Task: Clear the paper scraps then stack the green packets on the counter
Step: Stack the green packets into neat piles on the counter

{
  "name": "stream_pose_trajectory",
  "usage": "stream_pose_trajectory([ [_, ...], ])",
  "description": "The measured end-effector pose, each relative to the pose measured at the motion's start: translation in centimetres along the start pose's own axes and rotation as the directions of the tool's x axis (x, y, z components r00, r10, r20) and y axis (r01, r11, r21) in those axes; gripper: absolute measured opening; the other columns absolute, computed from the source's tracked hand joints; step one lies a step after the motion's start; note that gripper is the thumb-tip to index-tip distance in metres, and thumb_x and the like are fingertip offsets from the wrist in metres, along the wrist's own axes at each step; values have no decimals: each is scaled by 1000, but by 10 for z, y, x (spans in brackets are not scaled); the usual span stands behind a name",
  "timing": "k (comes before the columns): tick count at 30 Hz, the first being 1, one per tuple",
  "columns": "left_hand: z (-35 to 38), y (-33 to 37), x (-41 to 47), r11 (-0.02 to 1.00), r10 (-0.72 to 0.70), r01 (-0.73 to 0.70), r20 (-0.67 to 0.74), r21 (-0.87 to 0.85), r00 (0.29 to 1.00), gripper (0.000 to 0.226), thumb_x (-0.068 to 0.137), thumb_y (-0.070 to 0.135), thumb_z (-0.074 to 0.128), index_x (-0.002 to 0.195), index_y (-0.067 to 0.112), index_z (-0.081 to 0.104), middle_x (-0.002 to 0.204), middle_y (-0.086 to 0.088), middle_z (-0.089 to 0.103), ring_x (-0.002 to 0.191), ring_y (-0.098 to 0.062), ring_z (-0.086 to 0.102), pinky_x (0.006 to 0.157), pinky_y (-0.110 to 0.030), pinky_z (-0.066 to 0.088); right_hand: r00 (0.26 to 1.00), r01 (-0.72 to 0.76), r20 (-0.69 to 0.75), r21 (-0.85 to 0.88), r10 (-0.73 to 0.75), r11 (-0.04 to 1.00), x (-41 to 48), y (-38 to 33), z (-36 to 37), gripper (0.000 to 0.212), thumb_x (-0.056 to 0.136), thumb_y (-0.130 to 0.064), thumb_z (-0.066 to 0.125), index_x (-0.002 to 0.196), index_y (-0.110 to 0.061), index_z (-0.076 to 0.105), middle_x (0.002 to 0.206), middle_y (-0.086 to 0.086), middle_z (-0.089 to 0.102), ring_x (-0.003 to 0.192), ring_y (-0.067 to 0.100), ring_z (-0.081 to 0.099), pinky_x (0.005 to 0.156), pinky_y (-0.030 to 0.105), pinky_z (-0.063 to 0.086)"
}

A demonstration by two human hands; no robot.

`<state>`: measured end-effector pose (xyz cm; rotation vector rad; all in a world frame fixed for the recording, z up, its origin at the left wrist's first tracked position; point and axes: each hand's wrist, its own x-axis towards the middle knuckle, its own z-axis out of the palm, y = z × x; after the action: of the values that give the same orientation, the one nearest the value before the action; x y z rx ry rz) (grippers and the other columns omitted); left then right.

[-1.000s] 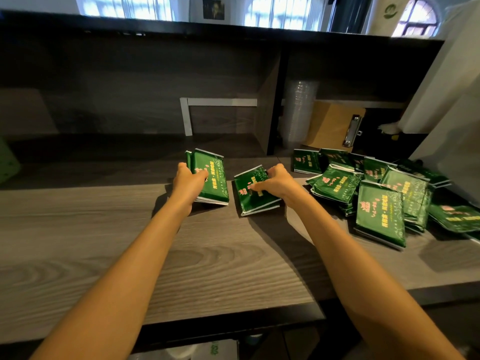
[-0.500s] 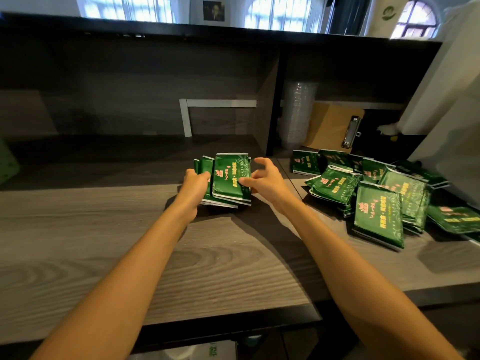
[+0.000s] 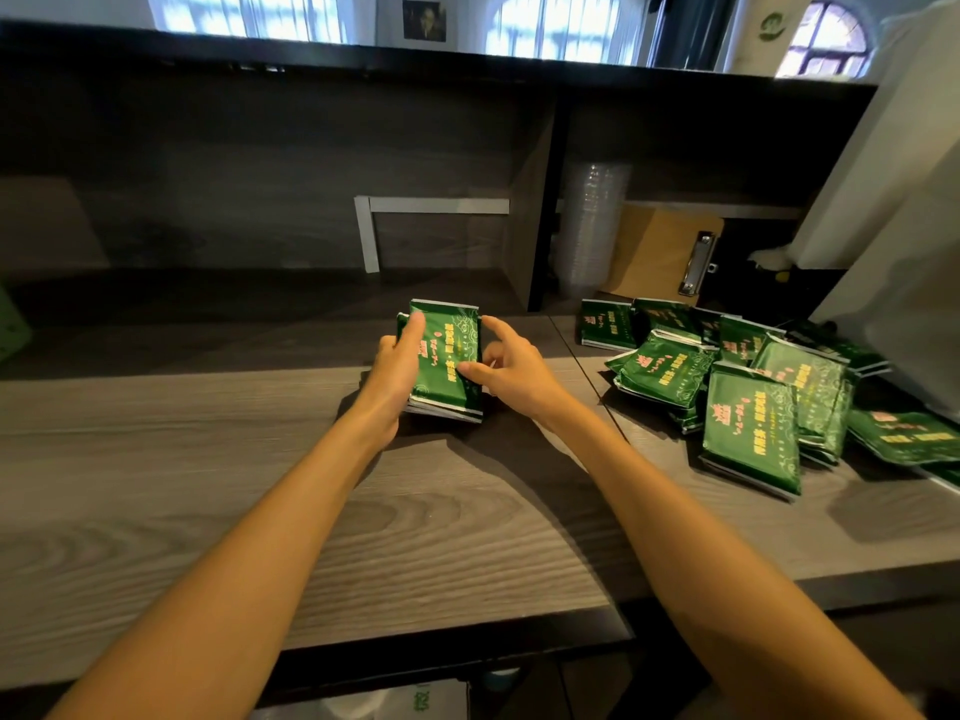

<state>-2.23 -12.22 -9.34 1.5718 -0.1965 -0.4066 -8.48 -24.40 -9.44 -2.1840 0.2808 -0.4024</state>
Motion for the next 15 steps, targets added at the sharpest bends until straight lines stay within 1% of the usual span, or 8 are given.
stream_pose_trajectory([
  [2,-1,-1,0,999,-1,0,11,42,1000,50,91,33,55,132,10,36,121,-11,58,100,-23,62,87,-40,51,1000,-7,-19,4,7,1000,1,0,0,70,89,-21,62,147,-11,23,101,18,65,89,19,58,75,28,48],
  [5,0,-1,0,999,-25,24,29,28,999,49,86,16,62,129,9,38,117,-11,59,99,-23,62,90,-42,51,987,-51,-151,-42,44,998,-1,-2,-9,57,93,-24,56,143,-10,32,90,8,63,95,22,59,85,36,48],
  [6,0,0,0,999,-34,34,39,7,999,48,86,14,62,128,9,39,116,-11,60,97,-23,62,89,-41,51,974,-62,-225,-161,25,985,-2,-2,-15,51,95,-25,53,140,-9,36,92,6,62,98,23,57,86,35,45],
  [7,1,0,-1,999,-39,39,46,-9,998,47,86,14,62,127,9,40,115,-11,60,96,-23,63,87,-40,52,954,-90,-301,-328,-14,940,-4,0,-22,45,96,-25,50,137,-8,39,104,9,61,107,27,53,90,37,41],
  [9,2,0,-1,999,-46,47,61,-17,997,46,86,14,62,126,10,40,113,-10,61,94,-23,63,85,-39,52,925,-223,-380,-596,-27,771,-8,5,-36,44,96,-28,48,134,-6,41,133,16,46,128,34,36,105,44,28],
  [10,2,-1,-2,999,-47,48,67,-16,997,46,86,14,62,126,10,40,111,-10,61,93,-23,64,84,-39,53,920,-305,-390,-646,41,699,-9,8,-43,49,95,-30,48,136,-6,37,143,19,35,136,37,24,111,49,18],
  [12,3,-2,-3,999,-38,40,71,-17,997,46,86,14,62,126,10,40,109,-10,61,93,-23,64,83,-39,53,892,-446,-386,-661,237,604,-8,17,-54,67,94,-33,50,146,-5,20,154,24,9,143,43,-2,114,54,1],
  [15,5,-3,-5,999,-37,38,68,-16,997,45,86,14,62,125,9,41,108,-11,62,91,-23,64,79,-38,53,804,-588,-386,-633,453,504,-7,32,-64,78,95,-33,48,151,-10,-1,152,30,-12,138,50,-16,112,57,-8],
])
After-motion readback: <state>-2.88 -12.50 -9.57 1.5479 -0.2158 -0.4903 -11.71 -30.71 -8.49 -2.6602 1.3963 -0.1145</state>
